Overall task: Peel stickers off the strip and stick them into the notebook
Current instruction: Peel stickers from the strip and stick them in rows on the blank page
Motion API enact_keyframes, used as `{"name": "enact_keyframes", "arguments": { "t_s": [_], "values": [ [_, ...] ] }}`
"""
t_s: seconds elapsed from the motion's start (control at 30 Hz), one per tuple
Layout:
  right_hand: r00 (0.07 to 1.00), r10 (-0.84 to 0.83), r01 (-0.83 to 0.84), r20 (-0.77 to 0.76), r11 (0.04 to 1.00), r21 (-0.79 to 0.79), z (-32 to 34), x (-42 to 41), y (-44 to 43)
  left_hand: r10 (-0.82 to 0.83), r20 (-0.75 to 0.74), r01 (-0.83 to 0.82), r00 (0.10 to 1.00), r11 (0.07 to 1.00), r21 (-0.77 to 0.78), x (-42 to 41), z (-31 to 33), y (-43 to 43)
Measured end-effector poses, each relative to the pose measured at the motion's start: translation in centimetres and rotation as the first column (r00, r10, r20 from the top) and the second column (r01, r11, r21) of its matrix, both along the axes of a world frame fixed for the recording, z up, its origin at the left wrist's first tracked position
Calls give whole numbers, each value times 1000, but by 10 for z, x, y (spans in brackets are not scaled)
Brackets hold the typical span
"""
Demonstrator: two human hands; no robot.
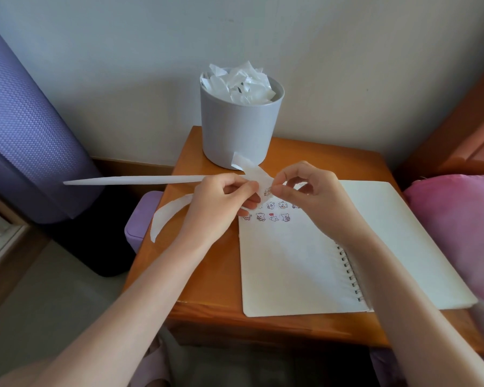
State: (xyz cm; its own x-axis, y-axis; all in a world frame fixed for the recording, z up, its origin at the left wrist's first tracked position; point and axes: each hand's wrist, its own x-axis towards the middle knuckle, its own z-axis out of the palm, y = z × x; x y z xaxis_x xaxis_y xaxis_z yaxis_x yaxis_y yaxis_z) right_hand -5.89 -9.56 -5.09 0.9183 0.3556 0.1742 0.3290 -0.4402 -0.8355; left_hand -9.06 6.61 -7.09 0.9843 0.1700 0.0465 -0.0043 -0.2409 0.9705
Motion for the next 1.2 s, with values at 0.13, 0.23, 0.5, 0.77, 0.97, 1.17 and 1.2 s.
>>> {"name": "enact_keyframes", "arguments": {
  "t_s": [0.13,0.23,0.5,0.77,0.97,1.17,1.2],
  "values": [
    [992,-51,56,-119,998,37,4,5,-14,2,3,-2,1000,999,37,0,-2,0],
    [970,-128,112,-204,990,-88,1,10,-28,-11,-3,11,1000,998,56,-1,-2,0],
    [947,-194,122,-257,955,-269,-3,15,-38,-27,-38,31,999,994,104,-1,-6,-1],
    [950,-200,114,-240,937,-329,-3,15,-35,-30,-43,35,999,993,114,-1,-6,-1],
    [956,-194,105,-218,926,-363,-2,14,-33,-38,-42,42,998,992,121,-1,-6,0],
    [958,-191,101,-212,923,-371,-3,14,-32,-43,-43,48,998,990,130,-1,-6,0],
    [960,-190,104,-206,923,-371,-3,14,-32,-42,-43,47,998,990,130,-1,-6,0]
  ]
}}
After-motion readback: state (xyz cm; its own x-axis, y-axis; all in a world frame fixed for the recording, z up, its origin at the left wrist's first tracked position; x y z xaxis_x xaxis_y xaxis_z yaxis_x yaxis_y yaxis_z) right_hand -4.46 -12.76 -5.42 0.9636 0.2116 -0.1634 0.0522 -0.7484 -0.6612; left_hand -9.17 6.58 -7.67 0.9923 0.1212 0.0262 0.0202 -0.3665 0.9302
